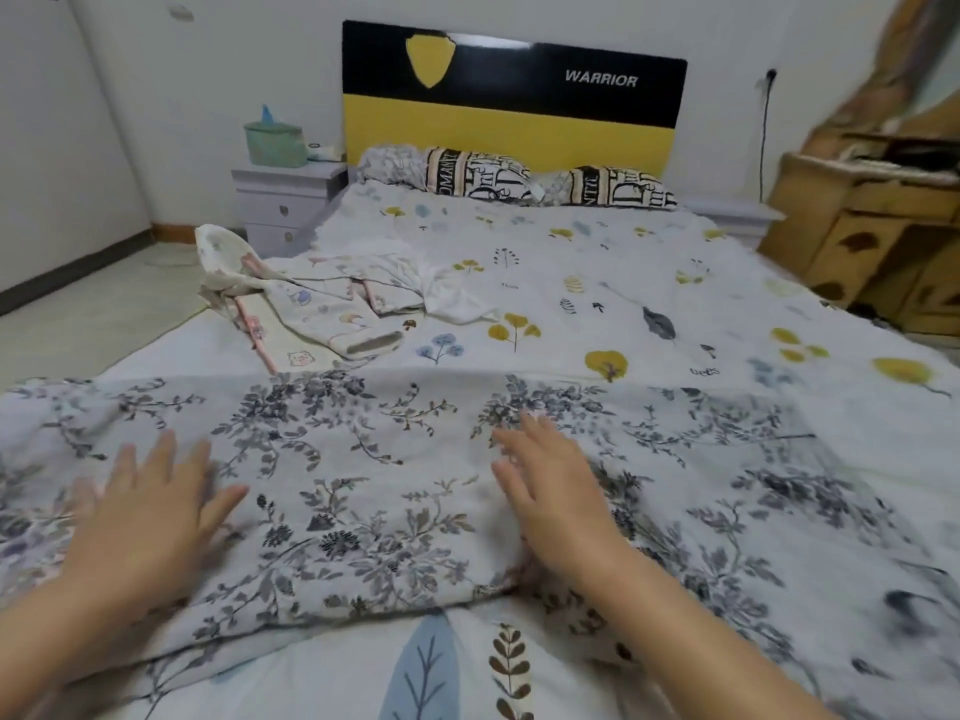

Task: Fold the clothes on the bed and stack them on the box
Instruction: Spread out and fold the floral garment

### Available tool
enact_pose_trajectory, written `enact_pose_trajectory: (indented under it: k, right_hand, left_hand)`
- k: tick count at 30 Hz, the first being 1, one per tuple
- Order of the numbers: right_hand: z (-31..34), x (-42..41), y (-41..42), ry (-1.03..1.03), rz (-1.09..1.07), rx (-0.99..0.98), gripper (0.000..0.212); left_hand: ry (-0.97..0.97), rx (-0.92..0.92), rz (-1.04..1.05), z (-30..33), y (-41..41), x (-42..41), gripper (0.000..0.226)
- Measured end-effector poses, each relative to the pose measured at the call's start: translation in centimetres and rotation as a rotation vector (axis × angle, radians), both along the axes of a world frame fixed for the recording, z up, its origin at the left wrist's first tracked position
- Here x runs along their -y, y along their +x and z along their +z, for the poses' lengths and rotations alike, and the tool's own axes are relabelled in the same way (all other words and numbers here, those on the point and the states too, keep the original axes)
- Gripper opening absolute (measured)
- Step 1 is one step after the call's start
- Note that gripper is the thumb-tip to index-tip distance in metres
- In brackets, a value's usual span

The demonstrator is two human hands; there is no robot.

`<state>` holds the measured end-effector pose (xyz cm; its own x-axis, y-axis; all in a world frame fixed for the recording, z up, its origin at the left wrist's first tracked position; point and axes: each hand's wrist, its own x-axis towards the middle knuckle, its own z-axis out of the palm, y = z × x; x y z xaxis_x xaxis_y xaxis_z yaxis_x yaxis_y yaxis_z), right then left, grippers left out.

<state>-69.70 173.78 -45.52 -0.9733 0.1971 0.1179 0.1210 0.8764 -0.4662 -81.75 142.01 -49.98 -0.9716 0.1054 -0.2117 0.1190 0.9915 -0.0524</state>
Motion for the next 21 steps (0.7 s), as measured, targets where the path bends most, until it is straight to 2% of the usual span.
enact_pose_trajectory:
  k: [2,6,9,12,14,17,19,21]
  right_hand:
    - [0.3,-3.4,1.1,0.082,-0.192,0.019,0.049]
    - [-1.3,-10.4,3.3,0.203,-0.467,0.266,0.063]
    - [-4.0,-14.2,5.4,0.212,-0.456,0.448,0.067]
    - [-5.7,-16.5,6.5,0.177,-0.379,0.541,0.066]
    - [-5.4,-16.7,6.5,0.129,-0.35,0.498,0.067]
    - [-3.7,-16.7,7.5,0.062,-0.408,0.233,0.055]
    - [-2.9,-17.5,9.4,0.137,-0.562,0.175,0.051]
    - [-2.8,-19.2,11.6,0.215,-0.73,0.294,0.051]
  left_hand:
    - [0.113,-0.12,-0.119,0.7,1.7,-4.4,0.075]
    - [0.122,0.028,-0.289,-1.0,5.0,-7.8,0.087]
    - [0.066,0.125,-0.287,-2.1,6.0,-6.9,0.104]
    - [0.061,0.165,-0.285,-1.7,6.3,-6.6,0.104]
    - [0.071,0.173,-0.31,-1.0,6.2,-6.7,0.102]
    - [0.099,0.114,-0.418,-0.3,6.7,-7.0,0.114]
    - [0.155,0.083,-0.514,0.0,7.7,-7.6,0.101]
    - [0.183,0.037,-0.592,-0.4,8.4,-8.4,0.078]
